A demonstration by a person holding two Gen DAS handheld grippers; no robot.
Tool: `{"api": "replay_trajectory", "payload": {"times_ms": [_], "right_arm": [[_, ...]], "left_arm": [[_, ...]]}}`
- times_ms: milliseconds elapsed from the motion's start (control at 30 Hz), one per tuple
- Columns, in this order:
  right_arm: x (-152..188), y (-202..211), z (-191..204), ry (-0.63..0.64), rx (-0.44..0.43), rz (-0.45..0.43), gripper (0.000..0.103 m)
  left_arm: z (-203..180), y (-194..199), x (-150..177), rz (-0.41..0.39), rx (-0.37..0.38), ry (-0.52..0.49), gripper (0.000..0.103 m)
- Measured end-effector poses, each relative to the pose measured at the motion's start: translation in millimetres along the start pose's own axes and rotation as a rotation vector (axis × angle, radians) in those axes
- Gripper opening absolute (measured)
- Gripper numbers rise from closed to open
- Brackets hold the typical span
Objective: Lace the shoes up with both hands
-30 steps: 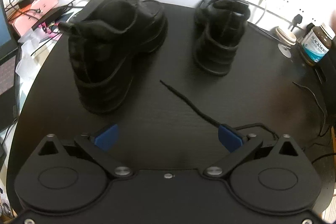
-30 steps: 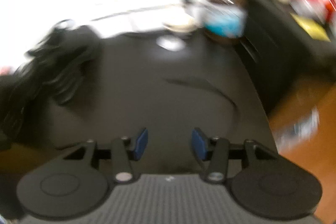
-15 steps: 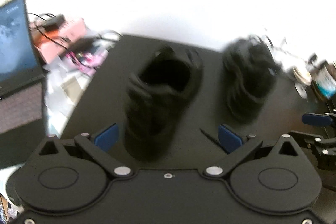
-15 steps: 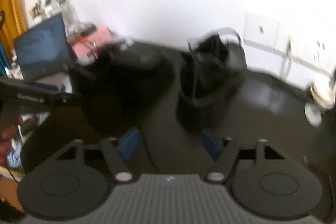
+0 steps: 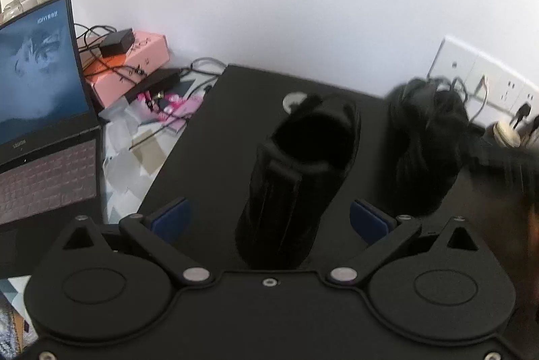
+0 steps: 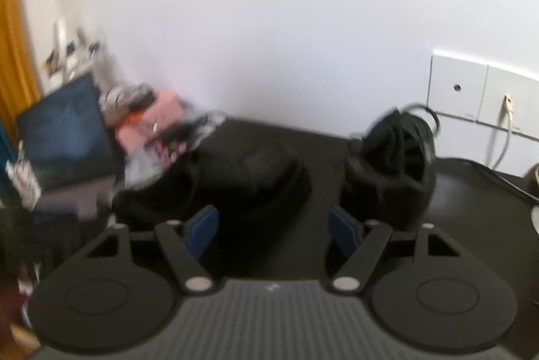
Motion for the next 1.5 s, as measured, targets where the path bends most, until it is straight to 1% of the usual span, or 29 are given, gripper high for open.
{"api": "replay_trajectory", "payload": {"times_ms": [133, 200, 300, 433, 533, 600, 667, 700, 867, 967, 1067, 1167, 1200, 1333, 1500], "right_arm": [[-37.4, -32.5, 5.7, -0.105, -0.002, -0.01, 0.076], [-54.1, -57.2, 9.1, -0.1, 0.025, 0.012, 0.091], [-70.5, -92.6, 14.2, -0.074, 0.082, 0.037, 0.092], [-70.6, -139.9, 22.4, -0.032, 0.128, 0.116, 0.094], [-62.3, -168.5, 18.4, -0.002, 0.209, 0.178, 0.094], [-52.4, -184.8, 14.5, 0.057, 0.26, 0.249, 0.094], [-44.7, -194.6, 8.4, 0.087, 0.285, 0.313, 0.094], [-42.1, -197.4, 5.5, 0.074, 0.286, 0.329, 0.095], [-34.5, -193.2, -3.0, -0.038, 0.232, 0.341, 0.095], [-30.9, -191.2, -0.7, -0.035, 0.215, 0.342, 0.095], [-27.7, -183.3, -2.6, -0.019, 0.211, 0.334, 0.095], [-23.6, -180.1, -11.0, -0.074, 0.199, 0.35, 0.095], [-22.0, -178.1, -12.7, -0.084, 0.194, 0.352, 0.093], [-16.0, -165.9, -6.5, -0.017, 0.203, 0.335, 0.089], [-9.2, -159.8, -0.7, 0.016, 0.185, 0.382, 0.09]], "left_arm": [[-3.6, -9.4, 15.3, 0.028, -0.014, 0.011, 0.103], [-2.3, -15.3, 17.9, 0.029, -0.028, 0.027, 0.103], [2.3, -24.3, 18.5, 0.033, -0.047, 0.054, 0.103], [6.0, -34.9, 17.7, 0.036, -0.068, 0.049, 0.103], [6.1, -42.3, 17.2, 0.044, -0.06, 0.04, 0.103], [4.2, -46.0, 16.6, 0.05, -0.053, 0.031, 0.103], [3.5, -48.2, 16.0, 0.052, -0.046, 0.022, 0.103], [3.6, -49.2, 15.7, 0.054, -0.04, 0.018, 0.103], [5.1, -53.4, 15.5, 0.069, -0.005, 0.008, 0.103], [7.6, -55.6, 16.9, 0.085, 0.022, 0.003, 0.103], [9.1, -56.0, 19.0, 0.094, 0.037, -0.023, 0.103], [8.8, -54.9, 20.5, 0.103, 0.032, -0.047, 0.103], [8.8, -54.8, 21.1, 0.105, 0.031, -0.051, 0.103], [10.3, -53.9, 25.4, 0.119, 0.037, -0.05, 0.103], [15.0, -52.3, 32.2, 0.132, 0.043, -0.038, 0.103]]}}
Point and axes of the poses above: each gripper's, at about its wrist camera, not at the fingertips, and y roughly against the way its jaws point, z to its left, x to its underside, the point moved 9 cm from there along -y, roughly the way its jaws point, and after that the axes turned 7 degrees about -y, right-handed, at the moved point
